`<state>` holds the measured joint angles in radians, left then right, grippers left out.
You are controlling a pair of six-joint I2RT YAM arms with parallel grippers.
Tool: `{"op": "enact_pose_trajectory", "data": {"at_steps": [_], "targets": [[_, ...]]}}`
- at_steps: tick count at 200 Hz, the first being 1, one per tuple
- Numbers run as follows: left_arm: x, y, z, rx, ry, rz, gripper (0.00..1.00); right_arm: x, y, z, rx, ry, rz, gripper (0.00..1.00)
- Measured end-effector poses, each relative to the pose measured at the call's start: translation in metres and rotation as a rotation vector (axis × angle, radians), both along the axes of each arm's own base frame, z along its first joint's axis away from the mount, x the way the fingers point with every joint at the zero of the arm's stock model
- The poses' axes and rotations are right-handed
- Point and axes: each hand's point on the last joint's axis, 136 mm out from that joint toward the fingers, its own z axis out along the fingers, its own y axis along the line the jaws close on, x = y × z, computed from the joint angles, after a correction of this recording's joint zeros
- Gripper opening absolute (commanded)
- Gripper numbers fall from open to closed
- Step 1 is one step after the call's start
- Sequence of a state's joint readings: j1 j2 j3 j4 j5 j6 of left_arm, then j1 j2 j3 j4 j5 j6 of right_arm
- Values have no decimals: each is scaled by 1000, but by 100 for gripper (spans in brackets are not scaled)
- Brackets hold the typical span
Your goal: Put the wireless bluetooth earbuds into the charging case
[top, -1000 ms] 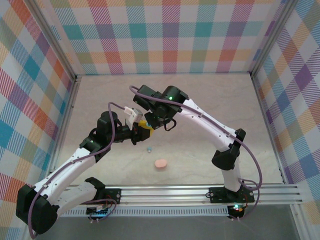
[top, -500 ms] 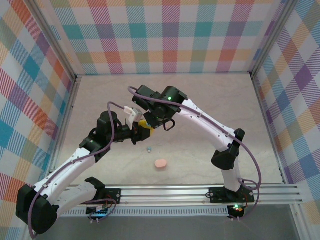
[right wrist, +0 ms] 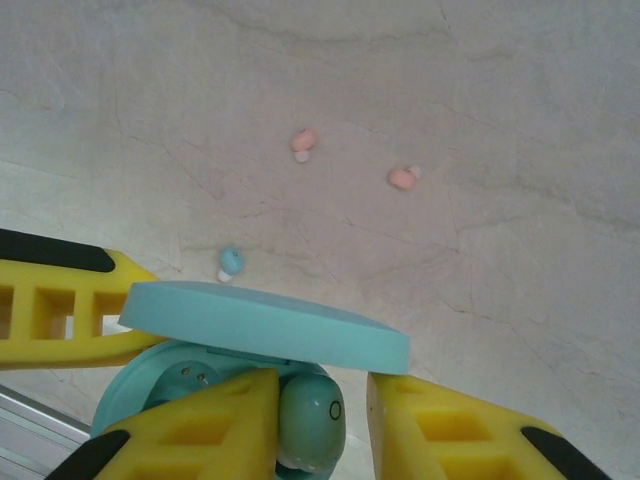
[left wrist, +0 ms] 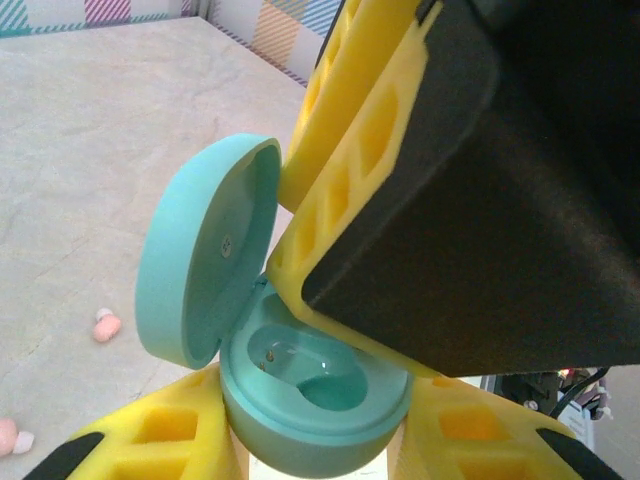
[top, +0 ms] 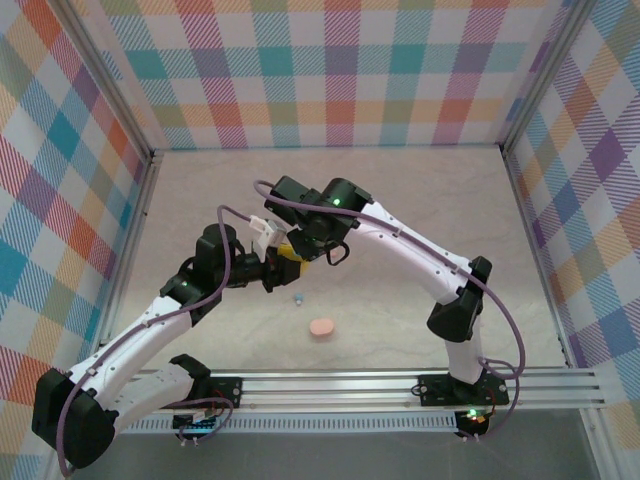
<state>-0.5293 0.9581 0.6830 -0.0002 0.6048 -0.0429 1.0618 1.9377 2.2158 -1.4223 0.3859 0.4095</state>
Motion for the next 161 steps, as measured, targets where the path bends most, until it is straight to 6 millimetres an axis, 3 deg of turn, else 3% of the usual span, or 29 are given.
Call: {"op": "enact_pose_trajectory", "data": {"at_steps": [48,94,123,161], "targets": [[2,-2,5,-36,-24,2,0,-4,6,12,55,11,15,38],[5,-3,18,-77,-67,7,0,-15,9,52,196,-7,47,40],[6,-3,22,-84,-80,16,0,-19,-7,82,325,-28,44,44],[4,5,27,-83,-96,49,0,-15,-46,96,438,-78,-11,53]]}}
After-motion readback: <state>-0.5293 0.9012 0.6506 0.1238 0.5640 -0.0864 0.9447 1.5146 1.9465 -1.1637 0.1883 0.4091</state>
